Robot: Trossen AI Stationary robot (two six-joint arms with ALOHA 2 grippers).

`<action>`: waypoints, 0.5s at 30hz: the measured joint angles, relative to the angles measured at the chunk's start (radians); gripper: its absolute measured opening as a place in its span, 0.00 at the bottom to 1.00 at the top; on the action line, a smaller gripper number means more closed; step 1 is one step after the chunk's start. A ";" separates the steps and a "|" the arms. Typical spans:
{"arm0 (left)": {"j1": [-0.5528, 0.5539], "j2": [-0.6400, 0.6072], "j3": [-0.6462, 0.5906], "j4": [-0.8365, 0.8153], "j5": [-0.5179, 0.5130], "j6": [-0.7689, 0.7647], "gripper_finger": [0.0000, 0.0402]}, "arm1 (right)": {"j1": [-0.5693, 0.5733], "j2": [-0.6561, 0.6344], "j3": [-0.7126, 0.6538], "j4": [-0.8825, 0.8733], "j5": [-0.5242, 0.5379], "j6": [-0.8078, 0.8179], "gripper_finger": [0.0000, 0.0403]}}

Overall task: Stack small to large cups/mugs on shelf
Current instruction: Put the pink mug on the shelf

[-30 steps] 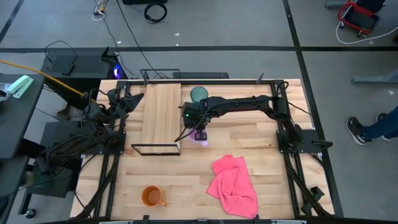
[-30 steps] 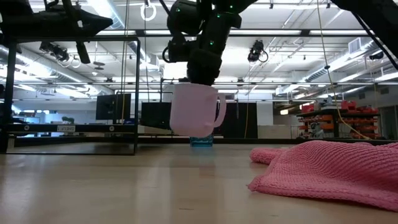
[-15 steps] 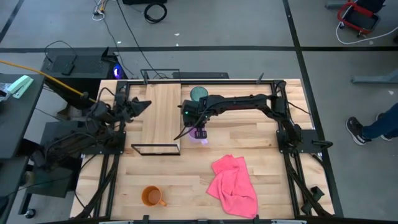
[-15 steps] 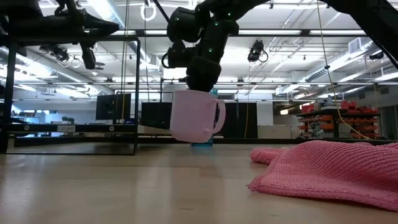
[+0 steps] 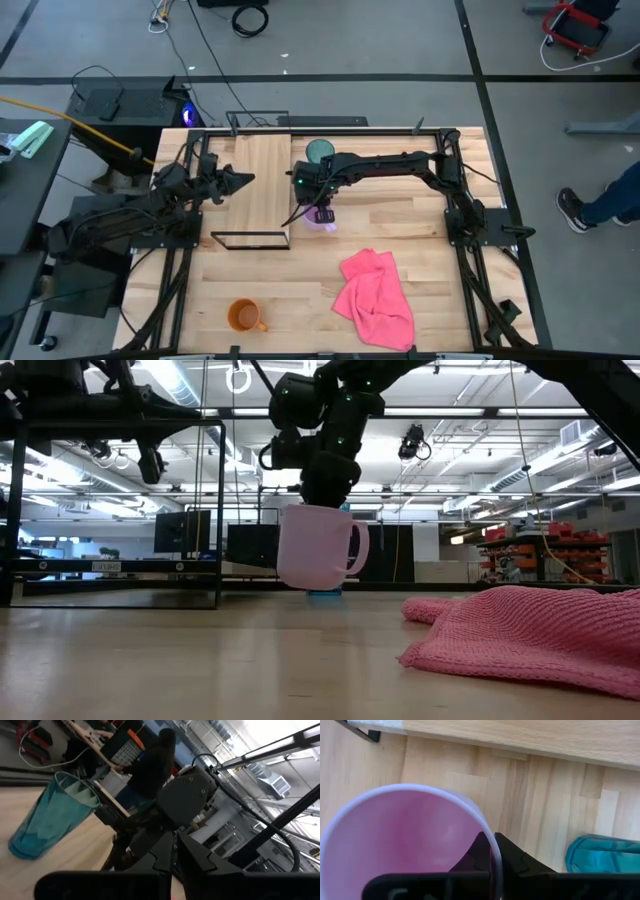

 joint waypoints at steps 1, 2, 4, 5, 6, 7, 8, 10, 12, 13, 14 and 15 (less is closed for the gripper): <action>-0.005 0.004 0.000 0.000 0.000 0.000 0.08 | 0.000 0.000 0.000 -0.003 0.000 -0.007 0.02; -0.010 0.008 0.000 0.000 0.000 0.000 0.08 | 0.000 0.000 0.000 -0.006 0.000 -0.019 0.02; -0.019 0.010 0.000 0.000 0.000 0.000 0.08 | 0.001 0.000 0.000 -0.018 -0.003 -0.049 0.02; -0.023 0.014 0.000 0.001 0.000 0.000 0.08 | 0.001 0.000 0.000 -0.024 -0.003 -0.064 0.02; -0.028 0.014 0.000 0.001 0.000 0.001 0.08 | 0.001 0.000 0.000 -0.026 -0.004 -0.085 0.02; -0.032 0.014 0.000 0.001 0.000 0.003 0.07 | 0.002 0.000 0.000 -0.027 -0.004 -0.107 0.02; -0.035 0.014 0.000 0.001 0.000 0.004 0.07 | 0.002 0.000 0.000 -0.028 -0.004 -0.132 0.02; -0.041 0.014 0.000 0.000 0.000 0.011 0.07 | 0.002 0.000 0.000 -0.029 -0.010 -0.182 0.02; -0.047 0.014 0.000 0.001 0.000 0.021 0.08 | 0.002 0.000 0.000 -0.029 -0.018 -0.221 0.02; -0.050 0.014 0.000 0.000 0.000 0.023 0.08 | 0.002 0.000 0.000 -0.030 -0.023 -0.240 0.02; -0.052 0.014 0.000 0.000 0.000 0.025 0.08 | 0.002 0.000 0.000 -0.032 -0.029 -0.264 0.02; -0.053 0.014 0.000 0.000 0.001 0.025 0.09 | 0.002 0.000 0.000 -0.037 -0.036 -0.291 0.02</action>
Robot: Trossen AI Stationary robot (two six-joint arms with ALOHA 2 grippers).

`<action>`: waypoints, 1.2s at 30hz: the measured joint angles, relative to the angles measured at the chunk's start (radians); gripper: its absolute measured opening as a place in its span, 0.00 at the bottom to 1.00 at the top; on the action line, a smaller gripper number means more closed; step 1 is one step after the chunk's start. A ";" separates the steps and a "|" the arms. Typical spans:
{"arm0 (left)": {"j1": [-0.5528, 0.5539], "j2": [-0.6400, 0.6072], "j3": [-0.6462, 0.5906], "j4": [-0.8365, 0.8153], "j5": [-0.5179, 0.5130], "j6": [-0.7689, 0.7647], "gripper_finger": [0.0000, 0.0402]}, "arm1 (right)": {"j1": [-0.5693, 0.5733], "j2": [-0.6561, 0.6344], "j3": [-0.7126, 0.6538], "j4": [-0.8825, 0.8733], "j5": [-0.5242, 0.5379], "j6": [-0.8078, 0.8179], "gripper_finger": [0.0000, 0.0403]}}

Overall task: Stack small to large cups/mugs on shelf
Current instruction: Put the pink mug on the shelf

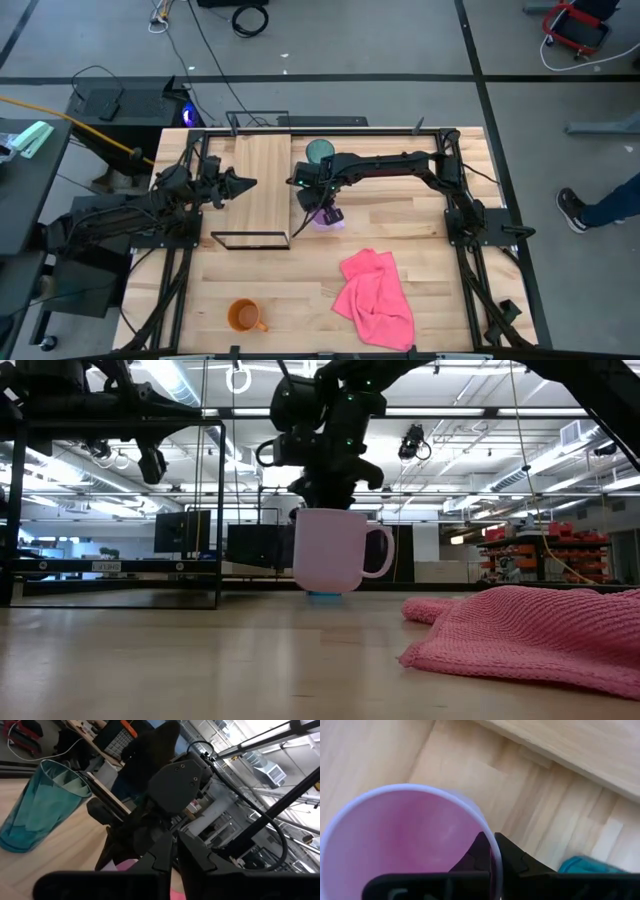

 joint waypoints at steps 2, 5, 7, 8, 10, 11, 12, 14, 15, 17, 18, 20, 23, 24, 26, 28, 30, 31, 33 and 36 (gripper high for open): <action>-0.003 0.000 0.000 0.000 0.000 0.004 0.09 | 0.000 0.000 0.000 -0.009 -0.011 -0.059 0.02; -0.003 0.000 0.000 0.000 0.000 0.004 0.08 | 0.001 0.000 0.000 -0.015 -0.012 -0.086 0.02; -0.003 0.000 0.000 0.000 0.000 0.003 0.07 | 0.000 0.000 0.000 -0.014 -0.012 -0.086 0.03; -0.003 0.000 0.000 0.000 0.000 0.003 0.07 | 0.000 0.000 0.000 -0.014 -0.012 -0.086 0.03; -0.003 0.000 0.000 0.000 0.000 0.003 0.07 | 0.000 0.000 0.000 -0.014 -0.012 -0.085 0.03; -0.003 0.000 0.000 0.000 0.000 0.003 0.07 | 0.000 0.000 0.000 -0.014 -0.012 -0.077 0.03; -0.003 0.000 0.000 0.000 0.000 0.003 0.07 | 0.000 0.000 0.000 -0.013 -0.012 -0.065 0.03; -0.003 0.000 0.000 0.000 0.000 0.001 0.08 | 0.000 0.000 0.000 -0.013 -0.012 -0.037 0.05; -0.003 0.000 0.000 0.000 0.000 0.001 0.09 | 0.000 0.000 0.000 -0.013 -0.012 -0.025 0.06; -0.003 0.000 0.000 0.000 0.000 0.001 0.09 | 0.001 0.000 0.000 -0.013 -0.015 -0.018 0.08; -0.003 0.000 0.000 0.000 0.000 0.001 0.09 | 0.003 0.000 0.000 -0.013 -0.021 -0.018 0.09; -0.003 0.000 0.000 0.000 0.000 0.001 0.08 | 0.009 0.000 -0.003 -0.010 -0.026 -0.018 0.11; -0.003 0.000 0.000 0.000 0.000 0.003 0.07 | 0.025 -0.002 -0.028 0.010 -0.027 -0.018 0.11; -0.003 0.000 0.000 -0.001 0.000 0.003 0.07 | 0.028 -0.002 -0.038 0.014 -0.024 -0.018 0.10; -0.003 0.000 0.000 -0.001 0.000 0.003 0.06 | 0.034 -0.002 -0.056 0.025 -0.014 -0.017 0.08; -0.003 0.000 0.000 -0.001 0.000 0.003 0.06 | 0.033 -0.003 -0.059 0.026 -0.015 -0.013 0.06; -0.003 0.000 0.000 -0.001 0.000 0.003 0.07 | 0.032 -0.003 -0.060 0.028 -0.015 -0.002 0.04; -0.003 0.000 0.000 -0.001 0.000 0.003 0.07 | 0.032 -0.003 -0.060 0.031 -0.014 0.001 0.04; -0.003 0.000 0.000 -0.001 0.000 0.003 0.08 | 0.032 -0.003 -0.060 0.035 -0.011 0.012 0.05; -0.003 0.000 0.000 -0.001 0.000 0.003 0.09 | 0.032 -0.002 -0.061 0.042 -0.006 0.028 0.10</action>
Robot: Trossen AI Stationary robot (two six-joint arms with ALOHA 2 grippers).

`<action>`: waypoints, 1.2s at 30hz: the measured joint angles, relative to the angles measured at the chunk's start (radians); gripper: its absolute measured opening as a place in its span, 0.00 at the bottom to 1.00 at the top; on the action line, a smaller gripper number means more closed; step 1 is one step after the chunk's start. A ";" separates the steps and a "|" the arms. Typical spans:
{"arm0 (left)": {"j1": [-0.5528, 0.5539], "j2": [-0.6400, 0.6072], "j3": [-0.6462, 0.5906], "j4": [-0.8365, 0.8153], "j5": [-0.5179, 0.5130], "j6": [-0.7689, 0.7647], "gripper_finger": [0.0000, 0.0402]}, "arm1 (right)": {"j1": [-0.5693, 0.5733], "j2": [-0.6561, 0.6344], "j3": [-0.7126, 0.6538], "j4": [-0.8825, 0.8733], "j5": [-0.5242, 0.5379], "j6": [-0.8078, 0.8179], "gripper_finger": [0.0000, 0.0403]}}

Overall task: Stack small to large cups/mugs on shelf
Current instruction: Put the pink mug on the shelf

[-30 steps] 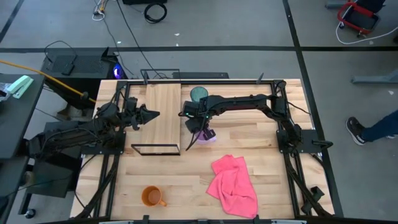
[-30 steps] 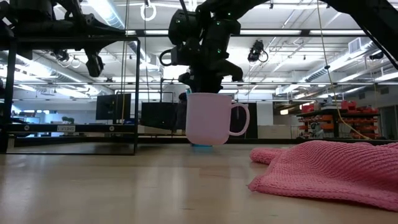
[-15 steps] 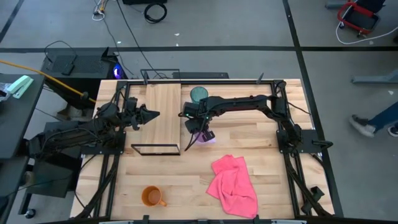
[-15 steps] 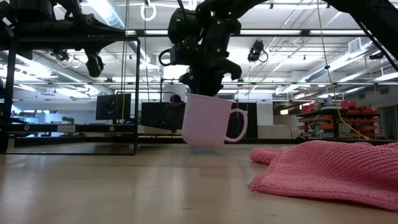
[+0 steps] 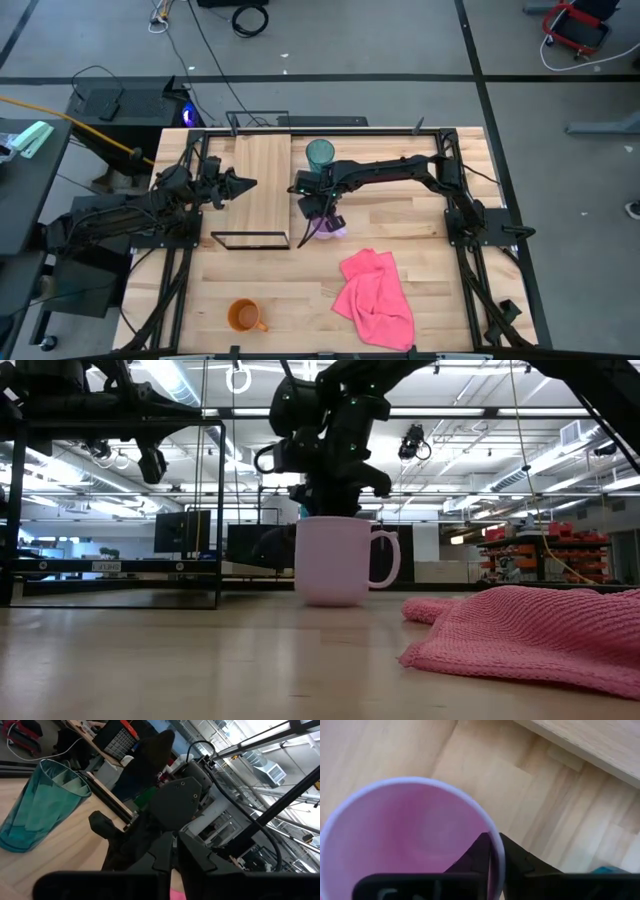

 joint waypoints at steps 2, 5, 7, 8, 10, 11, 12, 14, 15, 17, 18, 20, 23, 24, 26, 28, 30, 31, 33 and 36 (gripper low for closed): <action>0.000 0.000 0.000 0.000 0.000 0.000 0.09 | 0.000 0.000 0.000 0.009 0.001 0.008 0.14; 0.000 0.000 0.000 0.000 0.000 0.000 0.09 | 0.000 0.000 0.000 0.032 0.000 0.026 0.18; 0.000 0.000 0.000 0.000 0.000 0.008 0.10 | 0.000 0.000 0.003 0.038 0.000 0.042 0.20; -0.002 0.000 0.000 0.000 0.000 0.015 0.10 | 0.000 0.000 0.004 0.046 0.000 0.044 0.21; -0.011 0.000 0.000 0.001 0.000 0.035 0.11 | 0.000 0.000 0.005 0.062 0.000 0.045 0.22; -0.019 0.000 0.000 0.004 0.000 0.041 0.11 | 0.000 0.000 0.005 0.064 0.000 0.048 0.22; -0.027 0.000 0.000 0.009 0.000 0.042 0.12 | 0.000 0.000 0.005 0.066 0.000 0.057 0.22; -0.042 0.000 0.001 0.012 0.000 0.043 0.13 | -0.002 0.000 0.005 0.070 -0.001 0.066 0.23; -0.051 0.000 0.001 0.011 0.000 0.043 0.14 | -0.002 0.000 0.005 0.070 -0.001 0.068 0.23; -0.068 0.000 0.001 0.010 0.000 0.043 0.15 | -0.006 0.000 0.005 0.074 0.006 0.070 0.23; -0.078 0.000 0.001 0.011 -0.001 0.043 0.16 | -0.007 0.001 0.006 0.075 0.011 0.071 0.23; -0.094 0.001 0.001 0.010 -0.011 0.045 0.17 | -0.012 0.002 0.021 0.070 0.014 0.085 0.23; -0.110 0.008 0.001 0.025 -0.029 0.054 0.18 | -0.022 0.002 0.061 0.074 0.017 0.117 0.23; -0.115 0.015 0.001 0.034 -0.033 0.055 0.18 | -0.025 0.002 0.076 0.073 0.017 0.120 0.23; -0.119 0.028 0.001 0.051 -0.038 0.056 0.19 | -0.030 0.002 0.115 0.052 0.018 0.123 0.23; -0.118 0.046 0.001 0.064 -0.042 0.053 0.19 | -0.036 0.001 0.152 0.035 0.018 0.122 0.23; -0.118 0.060 0.001 0.065 -0.042 0.045 0.19 | -0.038 0.000 0.184 -0.004 0.022 0.122 0.23; -0.118 0.068 0.001 0.065 -0.042 0.042 0.19 | -0.039 0.002 0.205 -0.041 0.028 0.123 0.23; -0.118 0.087 0.001 0.065 -0.042 0.040 0.19 | -0.044 0.002 0.252 -0.121 0.036 0.130 0.23; -0.122 0.113 0.001 0.065 -0.035 0.029 0.20 | -0.054 0.002 0.329 -0.274 0.036 0.246 0.23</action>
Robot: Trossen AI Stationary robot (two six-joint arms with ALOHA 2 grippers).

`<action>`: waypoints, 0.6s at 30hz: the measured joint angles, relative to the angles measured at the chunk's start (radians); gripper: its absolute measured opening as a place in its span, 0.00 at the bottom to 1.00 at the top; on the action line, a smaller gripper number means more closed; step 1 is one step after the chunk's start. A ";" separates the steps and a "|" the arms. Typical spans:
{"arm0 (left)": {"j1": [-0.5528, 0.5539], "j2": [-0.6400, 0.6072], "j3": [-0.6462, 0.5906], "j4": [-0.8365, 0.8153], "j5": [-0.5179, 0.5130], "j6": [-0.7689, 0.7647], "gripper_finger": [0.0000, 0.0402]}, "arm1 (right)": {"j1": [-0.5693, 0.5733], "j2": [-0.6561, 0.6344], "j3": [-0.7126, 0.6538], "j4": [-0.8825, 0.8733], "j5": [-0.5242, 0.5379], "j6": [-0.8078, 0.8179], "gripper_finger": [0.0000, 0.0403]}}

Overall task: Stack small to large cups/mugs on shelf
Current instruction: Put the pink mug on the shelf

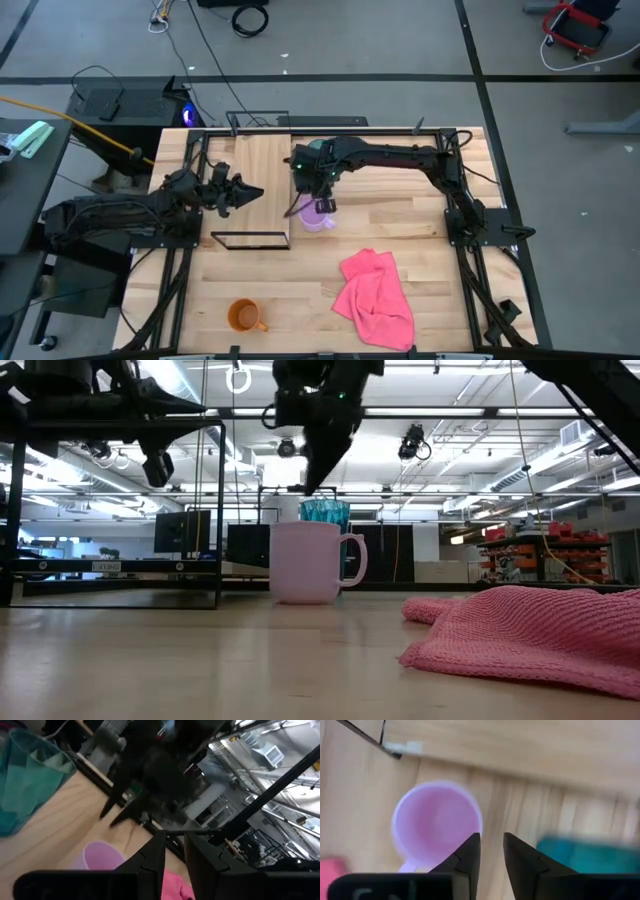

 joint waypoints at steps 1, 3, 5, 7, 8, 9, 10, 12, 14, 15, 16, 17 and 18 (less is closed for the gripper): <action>-0.004 0.011 0.000 0.000 0.005 0.000 0.20 | -0.004 0.000 0.026 -0.063 0.000 0.059 0.22; -0.018 0.032 0.000 -0.002 0.006 -0.001 0.20 | -0.007 -0.006 0.056 -0.166 0.003 0.167 0.21; -0.032 0.056 0.012 -0.013 0.008 0.017 0.20 | -0.007 -0.032 0.048 -0.236 0.006 0.259 0.20; -0.046 0.084 0.045 -0.031 0.008 0.046 0.20 | 0.003 -0.071 0.022 -0.241 0.004 0.335 0.19; -0.052 0.101 0.071 -0.046 0.008 0.071 0.20 | 0.009 -0.099 0.004 -0.238 0.004 0.367 0.18; -0.058 0.121 0.101 -0.069 0.008 0.096 0.20 | 0.017 -0.127 -0.018 -0.230 0.004 0.396 0.18; -0.059 0.138 0.133 -0.115 0.009 0.121 0.20 | 0.026 -0.157 -0.040 -0.213 0.008 0.425 0.18; -0.055 0.178 0.207 -0.255 0.009 0.174 0.19 | 0.047 -0.223 -0.103 -0.161 0.032 0.481 0.17; -0.043 0.225 0.292 -0.420 0.005 0.214 0.18 | 0.071 -0.299 -0.186 -0.101 0.052 0.538 0.17; -0.036 0.248 0.331 -0.508 0.000 0.229 0.18 | 0.083 -0.336 -0.230 -0.067 0.060 0.574 0.17; -0.027 0.275 0.373 -0.586 -0.003 0.251 0.17 | 0.096 -0.380 -0.280 -0.033 0.066 0.613 0.17; -0.020 0.303 0.412 -0.649 -0.010 0.273 0.17 | 0.109 -0.420 -0.335 -0.001 0.069 0.655 0.18; -0.015 0.333 0.448 -0.697 -0.012 0.292 0.17 | 0.122 -0.458 -0.386 0.034 0.073 0.696 0.18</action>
